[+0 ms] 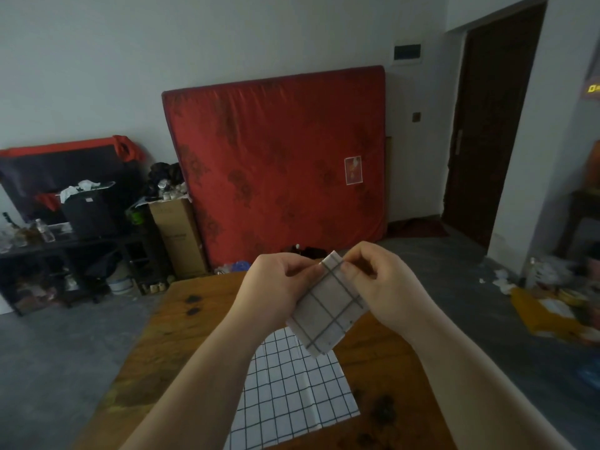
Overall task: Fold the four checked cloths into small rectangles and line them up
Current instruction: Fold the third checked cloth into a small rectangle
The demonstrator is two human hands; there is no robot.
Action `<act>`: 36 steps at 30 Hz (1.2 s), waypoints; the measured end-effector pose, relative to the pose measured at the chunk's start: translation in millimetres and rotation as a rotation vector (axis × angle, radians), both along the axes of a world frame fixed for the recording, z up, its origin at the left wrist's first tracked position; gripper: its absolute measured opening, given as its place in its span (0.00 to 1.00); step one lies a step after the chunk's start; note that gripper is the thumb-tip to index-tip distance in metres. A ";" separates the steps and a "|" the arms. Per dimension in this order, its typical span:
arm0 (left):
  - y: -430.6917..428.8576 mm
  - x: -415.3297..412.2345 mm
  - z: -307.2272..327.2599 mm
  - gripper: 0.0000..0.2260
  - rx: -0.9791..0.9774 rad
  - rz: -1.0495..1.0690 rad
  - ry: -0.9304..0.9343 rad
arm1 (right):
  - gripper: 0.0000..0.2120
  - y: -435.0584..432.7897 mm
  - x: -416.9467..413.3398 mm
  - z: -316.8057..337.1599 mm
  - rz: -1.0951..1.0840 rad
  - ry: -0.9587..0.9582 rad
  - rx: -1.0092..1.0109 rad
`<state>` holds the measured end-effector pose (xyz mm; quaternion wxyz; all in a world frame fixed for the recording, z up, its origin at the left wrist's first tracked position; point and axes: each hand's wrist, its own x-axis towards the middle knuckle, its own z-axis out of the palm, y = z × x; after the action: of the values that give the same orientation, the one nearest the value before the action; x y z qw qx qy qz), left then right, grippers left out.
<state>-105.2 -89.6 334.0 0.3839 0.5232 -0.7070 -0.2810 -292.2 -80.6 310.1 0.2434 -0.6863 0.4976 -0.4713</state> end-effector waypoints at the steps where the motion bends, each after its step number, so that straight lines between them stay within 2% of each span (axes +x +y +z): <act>1: 0.3 0.0 -0.4 0.06 -0.004 0.004 -0.032 | 0.04 0.9 1.2 0.0 0.018 0.019 -0.017; 5: 1.5 -2.4 -0.1 0.08 -0.036 -0.009 -0.130 | 0.06 1.1 7.3 0.0 -0.004 0.082 -0.096; 7: 1.8 -1.6 0.5 0.07 -0.025 -0.028 -0.110 | 0.07 0.6 8.7 -0.7 -0.055 0.069 -0.122; 11: 3.0 5.7 -0.8 0.06 -0.011 -0.047 -0.053 | 0.08 -2.1 4.9 -0.3 -0.108 -0.071 -0.119; 18: 5.3 9.3 -1.6 0.07 -0.095 -0.035 0.044 | 0.08 -4.4 7.3 -3.5 -0.020 -0.247 -0.015; 20: 4.4 10.0 -1.9 0.06 -0.101 -0.017 0.097 | 0.09 -5.9 7.6 -5.1 -0.037 -0.203 -0.027; 22: 3.1 11.6 -3.6 0.05 -0.018 -0.035 0.253 | 0.10 -7.2 7.4 -6.5 -0.096 -0.174 -0.073; 24: 2.7 12.0 -7.4 0.11 0.154 -0.103 0.424 | 0.11 -8.4 6.4 -6.8 -0.144 -0.213 -0.103; 26: 2.0 12.3 -13.2 0.13 0.281 -0.160 0.494 | 0.11 -10.1 5.1 -7.3 -0.152 -0.236 -0.113; 29: 1.3 12.3 -16.7 0.09 0.300 -0.126 0.469 | 0.09 -12.3 4.9 -8.8 -0.164 -0.192 -0.137; 32: -0.7 12.9 -15.6 0.06 0.216 -0.078 0.383 | 0.09 -15.8 6.5 -12.3 -0.203 -0.179 -0.149; 36: -4.5 15.6 -12.7 0.07 0.160 -0.049 0.295 | 0.10 -19.3 7.1 -15.4 -0.177 -0.277 -0.053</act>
<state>-89.6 -94.1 321.3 0.4337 0.4877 -0.6311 -0.4193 -285.1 -99.9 294.7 0.2488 -0.5745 0.5052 -0.5940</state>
